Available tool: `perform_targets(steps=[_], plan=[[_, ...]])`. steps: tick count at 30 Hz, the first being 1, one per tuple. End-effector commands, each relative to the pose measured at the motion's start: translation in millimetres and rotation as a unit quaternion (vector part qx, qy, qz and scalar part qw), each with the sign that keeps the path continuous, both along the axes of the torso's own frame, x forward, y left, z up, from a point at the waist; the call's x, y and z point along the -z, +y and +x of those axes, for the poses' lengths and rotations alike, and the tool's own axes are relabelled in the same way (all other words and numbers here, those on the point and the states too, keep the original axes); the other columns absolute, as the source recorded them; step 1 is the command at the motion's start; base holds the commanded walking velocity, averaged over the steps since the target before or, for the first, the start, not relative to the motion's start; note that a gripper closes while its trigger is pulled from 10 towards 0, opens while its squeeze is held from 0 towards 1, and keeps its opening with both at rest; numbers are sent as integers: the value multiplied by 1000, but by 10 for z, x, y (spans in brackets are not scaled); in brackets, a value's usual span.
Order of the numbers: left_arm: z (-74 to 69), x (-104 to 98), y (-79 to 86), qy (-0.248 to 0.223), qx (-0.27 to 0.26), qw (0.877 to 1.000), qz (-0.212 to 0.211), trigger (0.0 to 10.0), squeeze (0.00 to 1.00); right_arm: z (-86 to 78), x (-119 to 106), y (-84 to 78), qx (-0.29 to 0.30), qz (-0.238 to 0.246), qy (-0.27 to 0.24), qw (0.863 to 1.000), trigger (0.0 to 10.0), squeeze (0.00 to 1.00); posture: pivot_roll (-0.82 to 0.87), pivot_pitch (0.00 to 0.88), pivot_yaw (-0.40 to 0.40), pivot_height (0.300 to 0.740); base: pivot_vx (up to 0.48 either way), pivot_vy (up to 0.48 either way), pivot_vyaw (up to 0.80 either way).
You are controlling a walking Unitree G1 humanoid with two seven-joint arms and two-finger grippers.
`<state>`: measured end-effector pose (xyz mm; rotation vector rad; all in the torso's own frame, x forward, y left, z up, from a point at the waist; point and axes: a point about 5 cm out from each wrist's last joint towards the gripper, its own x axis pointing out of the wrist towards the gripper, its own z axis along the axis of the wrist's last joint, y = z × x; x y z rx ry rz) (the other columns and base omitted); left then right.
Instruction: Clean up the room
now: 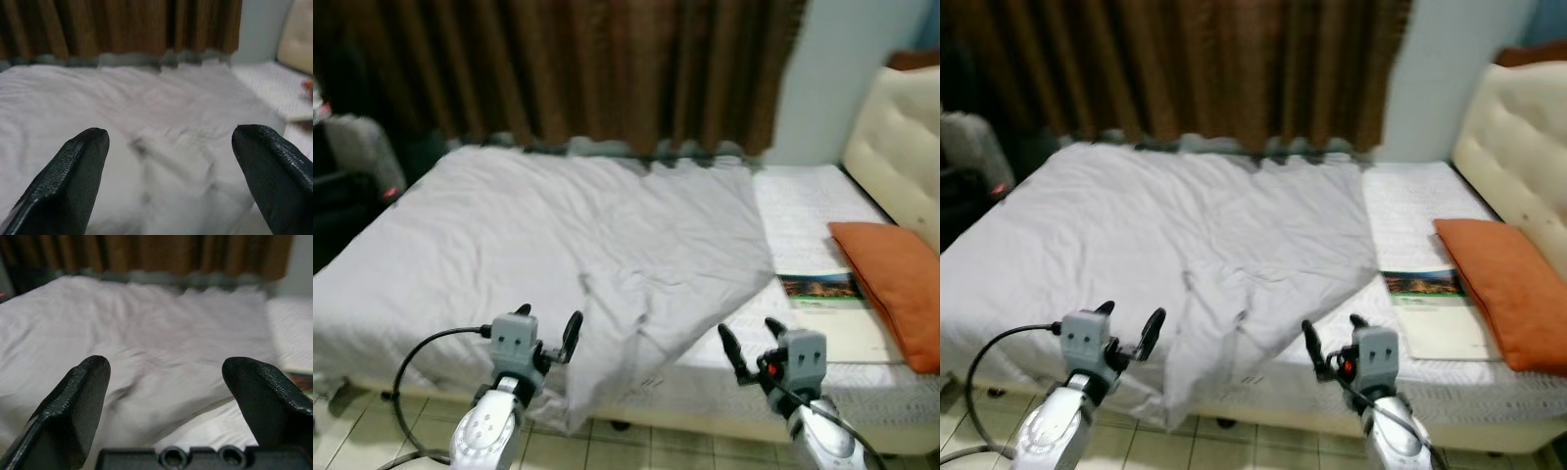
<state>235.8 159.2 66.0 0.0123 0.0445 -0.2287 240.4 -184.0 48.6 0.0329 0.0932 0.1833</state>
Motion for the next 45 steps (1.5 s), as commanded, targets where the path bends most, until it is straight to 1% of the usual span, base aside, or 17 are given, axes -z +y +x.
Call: perform_targets(steps=[1,2,3,4,7,10,12,14,15,17,19,21,26,33,36,41,45], plan=[[23,-101,-45,-24,17,999,-15,10000,0,0,-120,-32,9,-8,-39,999,10000,0,29,0,-1,740,0,480,0],[23,-101,-45,-24,17,999,-15,10000,0,0,-120,-32,9,-8,-39,999,10000,0,29,0,-1,740,0,480,0],[85,-140,-79,-28,12,999,-35,10000,0,38,-146,-83,37,6,-50,998,10000,0,24,0,1,740,0,0,0],[130,-163,-97,-28,5,998,-49,10000,0,70,-164,-97,48,13,-54,997,10000,0,24,0,1,740,0,0,0],[207,-176,-101,-19,-15,998,-59,10000,0,116,-194,-83,51,21,-57,997,10000,0,18,0,3,740,0,0,0],[254,-152,-102,-13,-18,999,-47,10000,0,165,-190,-33,38,9,-49,998,10000,0,10,0,8,740,0,0,0],[283,-131,-78,1,-26,998,-51,10000,0,194,-193,-9,31,0,-47,998,10000,0,4,0,12,740,442,0,0],[312,-134,-92,3,-19,998,-52,10000,0,231,-209,0,29,-10,-49,998,10000,0,-1,0,19,740,439,0,0],[336,-127,-110,8,-16,999,-43,10000,0,261,-220,6,28,-11,-50,998,10000,0,-2,0,20,740,435,0,0],[349,-127,-118,9,-17,999,-43,10000,0,271,-228,16,24,-11,-53,998,10000,0,-2,0,22,740,435,0,0],[369,-123,-143,10,-15,999,-30,10000,0,278,-225,52,12,-17,-52,998,10000,0,-3,0,25,740,439,0,0],[368,-121,-151,11,-16,999,-39,10000,0,274,-214,75,4,-17,-48,999,10000,0,-3,0,25,740,446,0,0],[380,-105,-160,15,-18,999,-32,10000,0,280,-175,91,0,-20,-37,999,10000,0,-3,0,22,740,446,0,-800],[443,-110,-127,20,-37,999,-34,10000,0,312,-155,78,0,-30,-30,999,10000,0,-6,0,25,740,447,0,-800],[450,-110,-115,22,-42,998,-36,10000,0,318,-153,69,5,-34,-30,999,10000,0,-8,0,27,740,446,0,0],[452,-81,-65,33,-72,995,-67,10000,0,305,-142,94,-12,-31,-26,999,10000,0,-12,0,29,740,442,0,0],[463,-68,-65,34,-68,996,-47,10000,0,292,-127,143,-27,-34,-23,999,10000,0,-9,0,27,740,424,0,105]])
